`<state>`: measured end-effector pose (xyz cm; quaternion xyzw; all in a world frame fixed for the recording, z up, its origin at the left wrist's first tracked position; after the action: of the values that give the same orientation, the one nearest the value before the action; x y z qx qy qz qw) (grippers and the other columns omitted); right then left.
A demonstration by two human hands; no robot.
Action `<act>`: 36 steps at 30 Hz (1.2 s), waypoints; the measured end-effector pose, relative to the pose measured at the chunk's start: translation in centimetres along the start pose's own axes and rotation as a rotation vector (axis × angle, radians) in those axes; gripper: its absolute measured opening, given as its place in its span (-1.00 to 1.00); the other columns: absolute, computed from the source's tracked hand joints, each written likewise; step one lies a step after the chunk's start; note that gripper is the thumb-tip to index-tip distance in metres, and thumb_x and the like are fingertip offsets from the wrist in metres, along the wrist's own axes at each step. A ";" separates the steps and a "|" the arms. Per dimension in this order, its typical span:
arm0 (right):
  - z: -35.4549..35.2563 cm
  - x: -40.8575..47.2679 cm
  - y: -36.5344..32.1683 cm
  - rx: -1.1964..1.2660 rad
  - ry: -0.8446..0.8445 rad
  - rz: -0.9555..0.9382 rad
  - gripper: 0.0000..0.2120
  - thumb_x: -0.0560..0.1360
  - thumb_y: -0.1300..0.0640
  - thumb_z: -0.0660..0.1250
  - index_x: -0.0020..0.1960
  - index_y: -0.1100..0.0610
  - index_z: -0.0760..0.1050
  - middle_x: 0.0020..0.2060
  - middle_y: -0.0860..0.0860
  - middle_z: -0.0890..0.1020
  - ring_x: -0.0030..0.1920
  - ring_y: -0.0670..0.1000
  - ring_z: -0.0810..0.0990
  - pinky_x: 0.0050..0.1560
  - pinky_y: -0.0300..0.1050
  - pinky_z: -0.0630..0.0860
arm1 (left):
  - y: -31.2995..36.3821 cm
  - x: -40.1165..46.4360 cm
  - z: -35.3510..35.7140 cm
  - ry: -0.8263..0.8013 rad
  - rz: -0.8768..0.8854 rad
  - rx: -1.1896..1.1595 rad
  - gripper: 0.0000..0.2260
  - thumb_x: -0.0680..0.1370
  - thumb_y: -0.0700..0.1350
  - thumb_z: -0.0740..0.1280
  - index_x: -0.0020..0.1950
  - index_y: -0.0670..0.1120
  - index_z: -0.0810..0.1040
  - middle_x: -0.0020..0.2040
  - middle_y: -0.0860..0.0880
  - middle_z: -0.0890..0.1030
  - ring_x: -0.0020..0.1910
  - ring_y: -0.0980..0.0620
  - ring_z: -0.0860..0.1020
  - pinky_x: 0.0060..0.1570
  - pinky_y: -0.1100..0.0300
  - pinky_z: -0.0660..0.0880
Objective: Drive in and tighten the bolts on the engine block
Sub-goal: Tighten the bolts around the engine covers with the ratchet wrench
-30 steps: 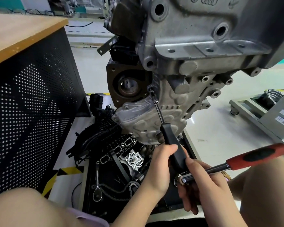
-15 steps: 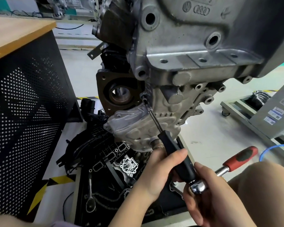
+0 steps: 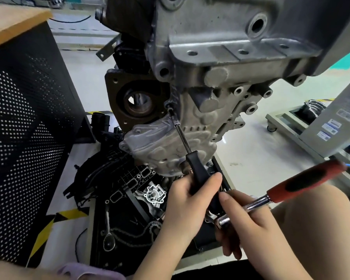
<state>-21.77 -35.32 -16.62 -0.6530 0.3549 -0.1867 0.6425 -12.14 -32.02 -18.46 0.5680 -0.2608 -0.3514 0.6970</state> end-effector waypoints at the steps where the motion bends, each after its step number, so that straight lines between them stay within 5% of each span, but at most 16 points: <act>1: 0.2 0.0 0.3 0.025 -0.023 0.026 -0.76 0.28 -0.13 0.25 -0.37 0.01 0.54 -0.59 0.12 0.48 -0.64 0.06 0.39 -0.66 -0.29 0.22 | -0.1 0.0 0.1 -0.035 -0.021 -0.016 -0.62 0.20 0.21 0.35 -0.41 -0.12 0.50 -0.46 0.00 0.44 -0.43 0.09 0.42 -0.42 0.32 0.35; 6: 1.6 -0.1 2.5 0.287 -0.164 0.247 -0.58 0.23 -0.15 0.25 -0.31 0.25 0.48 -0.59 0.17 0.46 -0.70 0.02 0.36 -0.70 -0.35 0.21 | -0.7 -0.3 0.6 -0.235 -0.148 -0.181 -0.72 0.19 0.18 0.33 -0.37 -0.02 0.64 -0.45 0.06 0.55 -0.48 0.18 0.48 -0.50 0.39 0.33; 11: 2.9 -0.4 3.7 0.551 -0.267 0.475 -0.57 0.19 -0.19 0.30 -0.43 0.22 0.50 -0.66 0.06 0.38 -0.77 -0.06 0.26 -0.70 -0.40 0.11 | -1.0 -0.4 -0.1 -0.200 -0.154 -0.200 -0.88 0.27 -0.04 0.39 -0.42 -0.06 0.60 -0.56 0.09 0.44 -0.60 0.20 0.37 -0.57 0.41 0.29; 20: 1.8 0.0 3.5 0.431 -0.161 0.304 -0.48 0.29 -0.18 0.18 -0.33 0.32 0.48 -0.62 0.11 0.42 -0.72 -0.03 0.31 -0.70 -0.38 0.18 | -0.8 -0.6 -0.2 -0.120 -0.073 -0.147 -0.83 0.32 -0.03 0.36 -0.46 -0.05 0.55 -0.53 0.06 0.47 -0.57 0.21 0.35 -0.54 0.40 0.28; 24: 0.8 0.0 1.6 0.193 -0.058 0.101 -0.59 0.25 -0.21 0.19 -0.45 0.12 0.55 -0.60 0.13 0.47 -0.67 0.03 0.37 -0.66 -0.30 0.23 | -0.3 -0.6 -0.6 -0.074 -0.002 -0.062 -0.73 0.23 0.14 0.38 -0.42 -0.06 0.53 -0.47 -0.05 0.44 -0.52 0.13 0.35 -0.51 0.36 0.27; 28: 0.2 -0.3 0.0 0.014 0.007 -0.027 -0.67 0.22 -0.24 0.22 -0.35 0.00 0.55 -0.59 0.08 0.50 -0.64 0.01 0.42 -0.65 -0.27 0.27 | -0.1 -0.6 -1.0 0.007 0.041 -0.031 -0.53 0.23 0.16 0.38 -0.34 -0.29 0.46 -0.48 -0.05 0.36 -0.52 0.13 0.32 -0.52 0.33 0.25; 36: 1.3 -0.5 1.6 0.342 -0.096 0.197 -0.56 0.22 -0.19 0.24 -0.39 0.22 0.52 -0.61 0.14 0.44 -0.70 0.01 0.33 -0.68 -0.34 0.20 | -0.4 -0.7 0.0 -0.174 -0.074 -0.120 -0.65 0.24 0.18 0.35 -0.30 -0.11 0.61 -0.35 -0.10 0.53 -0.44 0.10 0.44 -0.45 0.33 0.37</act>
<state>-21.60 -33.92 -18.15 -0.5045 0.3492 -0.1491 0.7754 -12.67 -31.48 -18.87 0.5018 -0.2778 -0.4399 0.6910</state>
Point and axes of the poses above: each hand's wrist, its own x-axis towards the middle knuckle, its own z-axis out of the palm, y = z × x, the point moved 8 cm from there along x, towards the middle knuckle
